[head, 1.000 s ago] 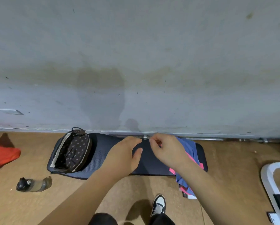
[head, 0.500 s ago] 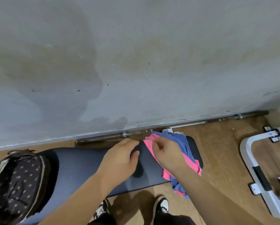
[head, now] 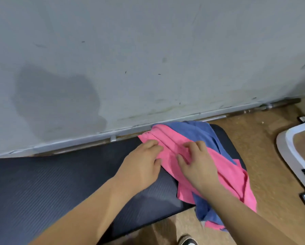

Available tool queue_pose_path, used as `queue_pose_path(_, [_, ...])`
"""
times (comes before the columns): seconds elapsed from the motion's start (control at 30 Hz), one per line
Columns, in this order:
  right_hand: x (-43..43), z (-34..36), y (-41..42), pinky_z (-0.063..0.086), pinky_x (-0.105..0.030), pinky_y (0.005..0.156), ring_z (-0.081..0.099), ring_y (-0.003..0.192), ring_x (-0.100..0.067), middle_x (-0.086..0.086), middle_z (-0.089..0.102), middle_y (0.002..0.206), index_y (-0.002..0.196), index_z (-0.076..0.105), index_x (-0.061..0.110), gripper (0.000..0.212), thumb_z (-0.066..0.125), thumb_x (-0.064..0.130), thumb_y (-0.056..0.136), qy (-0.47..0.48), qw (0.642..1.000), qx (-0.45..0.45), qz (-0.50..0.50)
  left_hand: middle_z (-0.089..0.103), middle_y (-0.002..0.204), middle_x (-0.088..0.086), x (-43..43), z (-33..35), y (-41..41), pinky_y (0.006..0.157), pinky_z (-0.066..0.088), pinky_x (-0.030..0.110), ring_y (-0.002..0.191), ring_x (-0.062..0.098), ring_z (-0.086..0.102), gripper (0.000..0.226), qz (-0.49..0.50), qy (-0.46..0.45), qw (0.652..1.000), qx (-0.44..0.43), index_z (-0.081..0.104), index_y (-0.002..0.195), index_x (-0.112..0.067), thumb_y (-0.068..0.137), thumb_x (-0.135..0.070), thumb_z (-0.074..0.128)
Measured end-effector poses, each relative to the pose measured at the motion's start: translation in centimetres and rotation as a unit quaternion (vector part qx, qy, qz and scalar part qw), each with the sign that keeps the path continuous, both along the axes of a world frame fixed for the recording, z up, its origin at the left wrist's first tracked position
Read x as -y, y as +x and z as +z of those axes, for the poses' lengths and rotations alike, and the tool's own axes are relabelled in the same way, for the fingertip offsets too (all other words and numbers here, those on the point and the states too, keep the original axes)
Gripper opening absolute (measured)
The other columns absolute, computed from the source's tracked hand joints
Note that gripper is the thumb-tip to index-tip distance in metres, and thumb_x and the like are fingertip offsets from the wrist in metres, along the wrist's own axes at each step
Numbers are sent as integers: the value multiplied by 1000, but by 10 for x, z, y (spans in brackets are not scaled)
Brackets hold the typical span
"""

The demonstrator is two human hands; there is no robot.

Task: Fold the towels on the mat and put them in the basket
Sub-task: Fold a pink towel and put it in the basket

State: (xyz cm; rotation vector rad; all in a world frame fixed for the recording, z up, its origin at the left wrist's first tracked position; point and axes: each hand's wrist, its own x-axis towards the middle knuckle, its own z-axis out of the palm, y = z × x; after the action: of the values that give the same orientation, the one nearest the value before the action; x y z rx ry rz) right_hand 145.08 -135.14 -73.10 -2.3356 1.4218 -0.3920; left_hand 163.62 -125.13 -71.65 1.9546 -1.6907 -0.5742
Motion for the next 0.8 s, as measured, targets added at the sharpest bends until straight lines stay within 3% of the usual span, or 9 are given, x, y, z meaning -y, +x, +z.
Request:
queue_pose_path(0.1, [14,-6,-7,54,-42,76,63,95,-28,-6,58,118,121,65,15,31,67,22,91,16,1000,9,-21,61,130,2,-6,-13,-5,96,54,42,117,24,61,37,0,-19,1000,6,66,130,-13,94,-19,59])
queue_pose_path(0.2, [16,9,-4,53,-39,75,66,96,-32,-8,70,100,99,71,14,17,59,23,92,39,997,-50,-34,59,132,-1,-33,-1,-14,98,52,40,121,20,58,37,14,-47,999,19,65,131,-15,95,-21,60])
queue_pose_path(0.3, [-4,46,1,49,-41,69,62,87,-35,-7,68,83,81,68,14,18,60,27,90,-81,996,-30,-21,57,137,-2,-61,26,-20,101,50,36,123,18,57,39,36,-86,995,30,65,132,-15,94,-21,62])
queue_pose_path(0.4, [-35,88,3,43,-41,71,61,88,-36,-6,69,83,91,64,17,17,54,31,94,-158,985,70,6,52,147,-2,-80,60,-23,111,40,26,131,15,51,46,51,-102,993,36,58,141,-16,95,-21,62])
queue_pose_path(0.47, [-60,121,5,49,-39,76,69,91,-27,0,73,86,96,56,17,12,48,25,102,-44,972,224,59,47,151,-6,-86,87,-22,109,34,19,133,11,48,51,71,-115,990,33,50,148,-20,98,-22,59])
queue_pose_path(0.53, [-87,153,6,52,-34,80,72,93,-15,4,77,90,96,52,19,12,46,21,106,79,935,321,127,44,153,-9,-94,113,-23,111,36,21,134,8,47,55,94,-145,985,13,44,152,-23,99,-22,59])
queue_pose_path(0.63, [-114,195,1,46,-24,66,59,69,-5,10,69,75,93,57,14,14,56,22,104,127,922,303,205,41,155,-14,-108,149,-21,116,37,28,139,1,40,66,70,-160,984,-36,36,156,-28,96,-17,61])
queue_pose_path(0.7, [-125,216,0,45,-22,61,58,68,-9,-6,68,75,91,57,6,12,66,12,97,166,907,292,254,42,155,-19,-121,170,-19,118,33,25,142,-4,37,75,26,-138,988,-71,34,156,-35,90,-13,62])
queue_pose_path(0.8, [-138,239,-2,43,-24,57,54,64,-12,-6,61,68,82,55,2,17,70,-4,87,189,895,274,296,64,134,-16,-150,194,-22,106,48,23,129,-1,55,69,-13,-104,983,-149,50,145,-34,85,-5,67])
